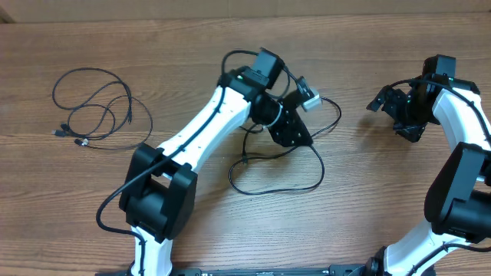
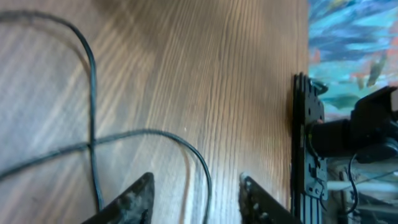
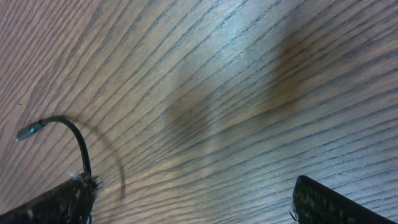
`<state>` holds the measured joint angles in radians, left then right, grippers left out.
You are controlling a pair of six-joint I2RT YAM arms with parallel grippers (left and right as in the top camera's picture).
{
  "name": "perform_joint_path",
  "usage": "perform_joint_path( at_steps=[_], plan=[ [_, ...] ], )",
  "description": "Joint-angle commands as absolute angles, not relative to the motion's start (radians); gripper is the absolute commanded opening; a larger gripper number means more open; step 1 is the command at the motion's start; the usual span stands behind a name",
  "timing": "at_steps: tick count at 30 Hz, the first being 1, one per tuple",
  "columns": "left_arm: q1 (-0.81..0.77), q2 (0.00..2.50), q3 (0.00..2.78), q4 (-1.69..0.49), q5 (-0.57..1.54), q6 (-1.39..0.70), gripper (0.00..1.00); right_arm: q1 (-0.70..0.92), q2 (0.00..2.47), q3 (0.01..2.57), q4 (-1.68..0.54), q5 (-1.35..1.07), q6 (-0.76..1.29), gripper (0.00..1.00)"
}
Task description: Untangle cables
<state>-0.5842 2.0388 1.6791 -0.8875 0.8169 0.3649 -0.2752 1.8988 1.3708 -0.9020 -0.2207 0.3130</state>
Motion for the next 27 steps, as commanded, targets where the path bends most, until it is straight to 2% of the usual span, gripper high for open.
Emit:
perform_joint_path(
  at_steps=[1, 10, 15, 19, 27],
  plan=[
    [-0.640, 2.055, 1.669, -0.924, 0.681, 0.313, 0.61, -0.276, 1.876, 1.389, -0.899, -0.213, 0.305, 1.00],
    [-0.714, 2.055, 1.669, -1.032, 0.291, 0.092, 0.62, -0.276, 1.876, 1.389, -0.899, -0.213, 0.306, 1.00],
    [-0.709, 2.055, 1.669, -1.173, 0.105, 0.066, 0.62, -0.276, 1.876, 1.389, -0.899, -0.213, 0.306, 1.00],
    [-0.705, 2.055, 1.669, -1.229, 0.017, 0.063, 0.65, -0.276, 1.876, 1.389, -0.899, -0.213, 0.306, 1.00],
    [-0.699, 2.055, 1.645, -1.251, -0.113, -0.012, 0.61, -0.276, 1.876, 1.389, -0.899, -0.213, 0.305, 1.00]
  ],
)
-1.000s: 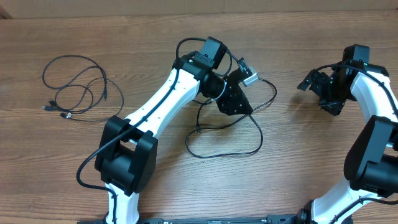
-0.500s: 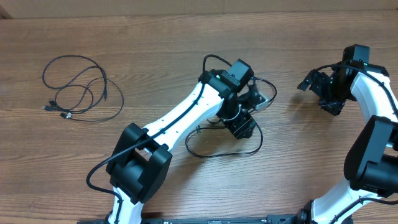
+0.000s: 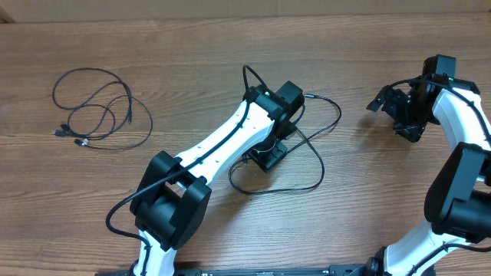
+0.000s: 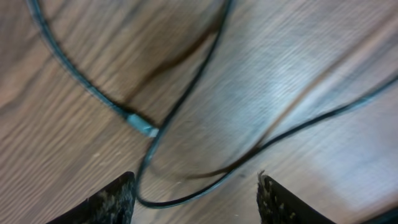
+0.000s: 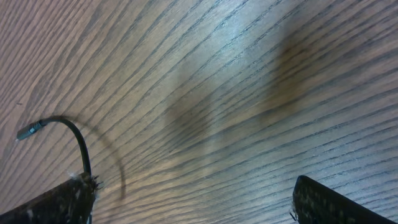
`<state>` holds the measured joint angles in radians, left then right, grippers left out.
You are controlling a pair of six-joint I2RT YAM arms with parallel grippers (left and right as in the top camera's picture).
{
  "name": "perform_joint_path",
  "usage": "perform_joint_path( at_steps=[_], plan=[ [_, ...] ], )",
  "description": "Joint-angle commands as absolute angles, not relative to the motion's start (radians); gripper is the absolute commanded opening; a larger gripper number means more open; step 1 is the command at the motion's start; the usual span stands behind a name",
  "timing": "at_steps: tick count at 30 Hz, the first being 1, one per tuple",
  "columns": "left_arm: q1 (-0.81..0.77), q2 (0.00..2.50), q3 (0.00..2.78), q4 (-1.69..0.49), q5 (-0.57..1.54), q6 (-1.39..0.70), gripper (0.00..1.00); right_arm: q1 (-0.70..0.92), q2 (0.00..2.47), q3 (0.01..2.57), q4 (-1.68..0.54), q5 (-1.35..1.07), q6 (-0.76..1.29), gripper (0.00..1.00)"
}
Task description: Untangle cables
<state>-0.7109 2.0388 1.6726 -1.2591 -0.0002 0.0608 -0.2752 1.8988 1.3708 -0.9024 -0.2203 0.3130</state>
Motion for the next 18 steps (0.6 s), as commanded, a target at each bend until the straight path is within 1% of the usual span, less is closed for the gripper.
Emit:
perform_joint_path(
  at_steps=[1, 8, 10, 12, 13, 16, 18],
  plan=[
    [-0.694, 2.055, 1.639, -1.250, -0.111, -0.012, 0.60, -0.276, 1.876, 1.389, -0.899, -0.213, 0.305, 1.00],
    [-0.657, 2.055, 1.546, -1.212, -0.092, -0.009, 0.58, -0.276, 1.876, 1.389, -0.899, -0.213, 0.306, 1.00],
    [-0.646, 2.055, 1.520, -1.173, -0.084, 0.000, 0.48, -0.276, 1.876, 1.389, -0.899, -0.213, 0.305, 1.00],
    [-0.633, 2.055, 1.507, -1.129, -0.083, -0.001, 0.34, -0.276, 1.876, 1.389, -0.899, -0.213, 0.306, 1.00],
    [-0.625, 2.055, 1.506, -1.110, -0.076, -0.001, 0.30, -0.276, 1.876, 1.389, -0.899, -0.213, 0.306, 1.00],
    [-0.603, 2.055, 1.506, -1.060, -0.053, -0.001, 0.26, -0.276, 1.876, 1.389, -0.899, -0.213, 0.305, 1.00],
    [-0.591, 2.055, 1.506, -1.032, -0.051, -0.001, 0.15, -0.276, 1.876, 1.389, -0.899, -0.213, 0.306, 1.00]
  ],
)
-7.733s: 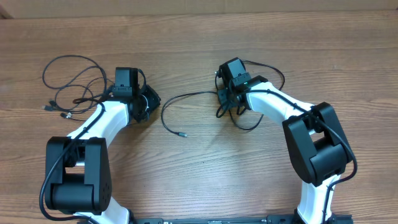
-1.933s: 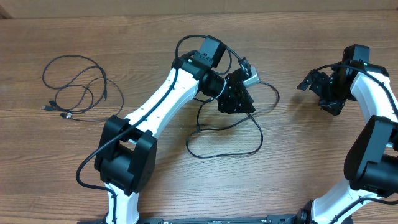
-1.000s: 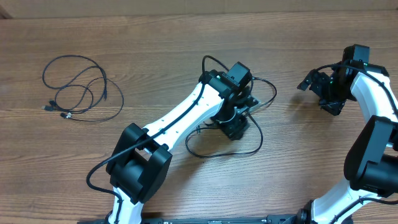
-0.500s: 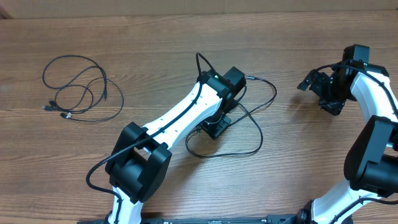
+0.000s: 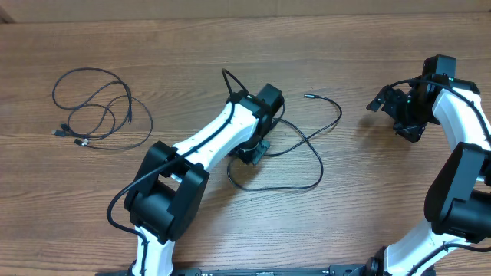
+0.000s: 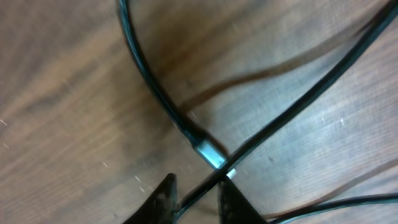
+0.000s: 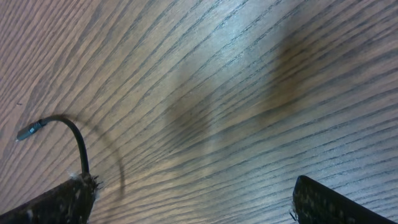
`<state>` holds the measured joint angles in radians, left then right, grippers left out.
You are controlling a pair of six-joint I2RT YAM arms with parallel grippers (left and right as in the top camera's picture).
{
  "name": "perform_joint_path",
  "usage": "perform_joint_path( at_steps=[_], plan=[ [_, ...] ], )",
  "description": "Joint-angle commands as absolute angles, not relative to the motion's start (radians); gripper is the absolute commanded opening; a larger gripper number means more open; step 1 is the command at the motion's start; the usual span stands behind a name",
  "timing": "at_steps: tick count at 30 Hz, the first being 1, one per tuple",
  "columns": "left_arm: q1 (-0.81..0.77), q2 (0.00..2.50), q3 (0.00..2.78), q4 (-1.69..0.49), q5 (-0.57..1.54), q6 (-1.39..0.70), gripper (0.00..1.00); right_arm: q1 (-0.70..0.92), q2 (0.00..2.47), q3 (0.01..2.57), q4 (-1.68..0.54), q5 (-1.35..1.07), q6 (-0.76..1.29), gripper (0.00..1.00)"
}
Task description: Untangle cables
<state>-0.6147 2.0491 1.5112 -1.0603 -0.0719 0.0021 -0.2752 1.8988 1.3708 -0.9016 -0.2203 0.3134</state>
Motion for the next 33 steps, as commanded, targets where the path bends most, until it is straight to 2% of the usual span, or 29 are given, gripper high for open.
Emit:
perform_joint_path(
  at_steps=[1, 2, 10, 17, 19, 21, 22, 28, 31, 33],
  plan=[
    [-0.586, 2.055, 1.506, -1.018, -0.051, -0.001, 0.08, -0.276, 1.876, 1.389, -0.899, -0.213, 0.305, 1.00],
    [-0.582, 2.055, 1.506, -1.006, -0.050, -0.001, 0.04, -0.276, 1.876, 1.389, -0.899, -0.213, 0.305, 1.00],
    [-0.566, 2.055, 1.506, -0.914, -0.017, -0.008, 0.05, -0.276, 1.876, 1.389, -0.899, -0.213, 0.306, 1.00],
    [-0.561, 2.055, 1.506, -0.950, 0.057, 0.068, 0.36, -0.276, 1.876, 1.389, -0.899, -0.213, 0.306, 1.00],
    [-0.553, 2.055, 1.506, -0.973, 0.129, 0.121, 0.60, -0.276, 1.876, 1.389, -0.899, -0.213, 0.306, 1.00],
    [-0.537, 2.055, 1.506, -0.986, 0.178, 0.141, 0.73, -0.276, 1.876, 1.389, -0.899, -0.213, 0.306, 1.00],
    [-0.526, 2.055, 1.506, -0.992, 0.189, 0.147, 0.76, -0.276, 1.876, 1.389, -0.899, -0.213, 0.305, 1.00],
    [-0.457, 2.055, 1.505, -1.023, 0.229, 0.158, 0.80, -0.276, 1.876, 1.389, -0.899, -0.213, 0.306, 1.00],
    [-0.451, 2.055, 1.493, -1.013, 0.229, 0.157, 0.70, -0.276, 1.876, 1.389, -0.899, -0.213, 0.306, 1.00],
    [-0.453, 2.055, 1.476, -0.992, 0.230, 0.152, 0.68, -0.276, 1.876, 1.389, -0.899, -0.213, 0.306, 1.00]
  ],
)
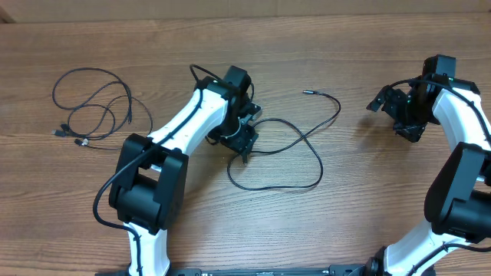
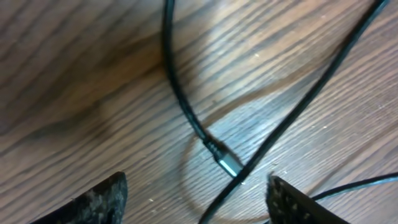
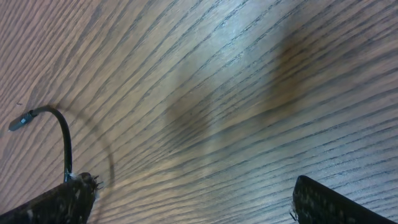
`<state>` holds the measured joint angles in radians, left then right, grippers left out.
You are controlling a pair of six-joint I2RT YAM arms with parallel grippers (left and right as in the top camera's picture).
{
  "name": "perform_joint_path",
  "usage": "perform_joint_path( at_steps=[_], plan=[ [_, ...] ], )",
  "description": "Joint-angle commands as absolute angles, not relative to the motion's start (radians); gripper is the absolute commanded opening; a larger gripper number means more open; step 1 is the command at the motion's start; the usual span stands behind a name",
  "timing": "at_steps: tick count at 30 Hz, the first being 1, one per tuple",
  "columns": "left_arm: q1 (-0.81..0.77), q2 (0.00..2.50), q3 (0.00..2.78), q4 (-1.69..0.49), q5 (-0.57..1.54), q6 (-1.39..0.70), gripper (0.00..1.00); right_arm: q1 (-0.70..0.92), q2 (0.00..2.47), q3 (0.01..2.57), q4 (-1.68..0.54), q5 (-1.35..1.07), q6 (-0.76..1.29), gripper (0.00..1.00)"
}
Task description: Untangle cables
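Note:
A thin black cable lies in loops at the table's middle, crossing itself, with one plug end pointing left at the back. My left gripper stands over the loops' left side. In the left wrist view it is open wide above a small connector where one strand crosses another. My right gripper hangs at the far right, away from the loops. It is open over bare wood, with the cable's plug end beyond its left finger.
A second coil of thin black cable lies by itself at the far left of the wooden table. The right arm's body stands along the right edge.
My left gripper's fingers, then close together round the crossing strands, now stand wide apart. The arm has shifted a little left and the loop's left part lies further left. The right arm stayed put.
My left gripper was over the loops' right part, partly open. Then it stood wide open over the connector and strands at the loops' left. Then its fingers were narrowed round the crossing, and now they are wide open further left. The right gripper stayed open throughout.

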<state>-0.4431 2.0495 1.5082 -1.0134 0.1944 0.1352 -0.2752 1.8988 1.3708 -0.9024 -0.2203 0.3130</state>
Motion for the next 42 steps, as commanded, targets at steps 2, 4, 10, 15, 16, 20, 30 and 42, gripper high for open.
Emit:
perform_joint_path(
  at_steps=[2, 4, 10, 15, 16, 20, 30, 42],
  plan=[
    [-0.458, 2.055, 1.453, -0.962, 0.229, 0.139, 0.66, -0.276, 1.876, 1.389, -0.899, -0.213, 0.306, 1.00],
    [-0.460, 2.055, 1.420, -0.923, 0.229, 0.130, 0.64, -0.276, 1.876, 1.389, -0.899, -0.213, 0.305, 1.00],
    [-0.457, 2.055, 1.332, -0.793, 0.227, 0.125, 0.42, -0.276, 1.876, 1.389, -0.899, -0.213, 0.305, 1.00],
    [-0.457, 2.055, 1.331, -0.777, 0.223, 0.122, 0.16, -0.276, 1.876, 1.389, -0.899, -0.213, 0.306, 1.00],
    [-0.457, 2.055, 1.331, -0.777, 0.220, 0.122, 0.11, -0.276, 1.876, 1.389, -0.899, -0.213, 0.305, 1.00],
    [-0.457, 2.055, 1.331, -0.775, 0.201, 0.088, 0.04, -0.276, 1.876, 1.389, -0.899, -0.213, 0.306, 1.00],
    [-0.459, 2.038, 1.451, -0.818, 0.203, 0.030, 0.04, -0.276, 1.876, 1.389, -0.899, -0.213, 0.306, 1.00],
    [-0.460, 2.040, 1.475, -0.780, 0.203, 0.030, 0.23, -0.276, 1.876, 1.389, -0.899, -0.213, 0.306, 1.00]
  ],
)
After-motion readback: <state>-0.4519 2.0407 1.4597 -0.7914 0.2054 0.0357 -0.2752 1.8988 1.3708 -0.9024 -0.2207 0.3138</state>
